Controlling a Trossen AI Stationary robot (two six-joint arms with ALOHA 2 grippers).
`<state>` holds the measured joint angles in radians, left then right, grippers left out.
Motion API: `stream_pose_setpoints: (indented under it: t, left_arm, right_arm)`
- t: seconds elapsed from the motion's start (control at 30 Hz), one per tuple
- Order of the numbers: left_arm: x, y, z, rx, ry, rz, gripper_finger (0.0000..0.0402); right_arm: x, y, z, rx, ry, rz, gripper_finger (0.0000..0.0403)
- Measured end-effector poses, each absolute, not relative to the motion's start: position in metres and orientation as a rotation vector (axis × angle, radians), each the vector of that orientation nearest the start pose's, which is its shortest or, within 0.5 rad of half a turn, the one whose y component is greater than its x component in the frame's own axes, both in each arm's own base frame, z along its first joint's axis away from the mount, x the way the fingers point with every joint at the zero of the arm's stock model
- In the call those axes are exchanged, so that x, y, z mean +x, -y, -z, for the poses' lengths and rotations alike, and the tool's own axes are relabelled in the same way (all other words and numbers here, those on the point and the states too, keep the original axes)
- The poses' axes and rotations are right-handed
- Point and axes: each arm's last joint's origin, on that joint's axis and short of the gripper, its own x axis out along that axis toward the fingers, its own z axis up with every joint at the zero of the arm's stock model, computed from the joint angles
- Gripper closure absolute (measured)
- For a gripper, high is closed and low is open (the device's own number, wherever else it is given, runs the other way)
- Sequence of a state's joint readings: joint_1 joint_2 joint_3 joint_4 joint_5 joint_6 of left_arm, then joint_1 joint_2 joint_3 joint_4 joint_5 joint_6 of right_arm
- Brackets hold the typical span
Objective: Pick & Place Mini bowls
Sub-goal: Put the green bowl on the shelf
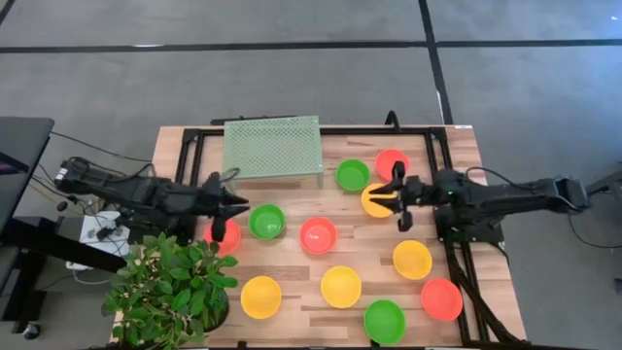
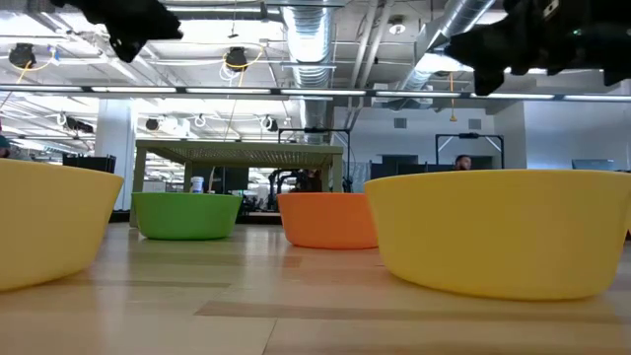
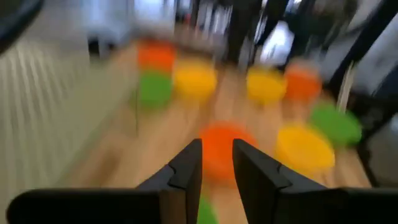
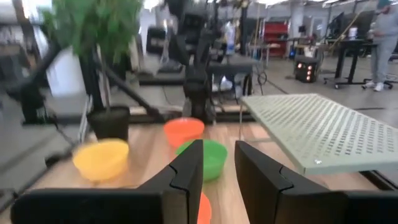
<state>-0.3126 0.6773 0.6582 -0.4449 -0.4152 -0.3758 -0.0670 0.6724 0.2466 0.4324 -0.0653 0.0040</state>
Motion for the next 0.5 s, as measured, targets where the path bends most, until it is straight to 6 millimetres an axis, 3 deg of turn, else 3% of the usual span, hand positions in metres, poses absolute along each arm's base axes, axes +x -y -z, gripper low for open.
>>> stream_pose_setpoints:
  t: [0.2, 0.4, 0.5]
  left_arm:
    - [0.155, 0.041, -0.273, -0.307, -0.793, -0.235, 0.0311]
    - [0.163, 0.049, -0.254, -0.497, -1.008, -0.251, 0.0295]
    - [0.167, 0.050, -0.246, -0.501, -1.070, -0.277, 0.0278]
  right_arm:
    - [0.181, 0.005, -0.221, -0.061, -0.071, 0.025, 0.0304]
    - [0.209, 0.003, -0.221, -0.063, -0.152, 0.022, 0.0239]
    - [0.223, 0.004, -0.224, -0.064, -0.170, 0.039, 0.0205]
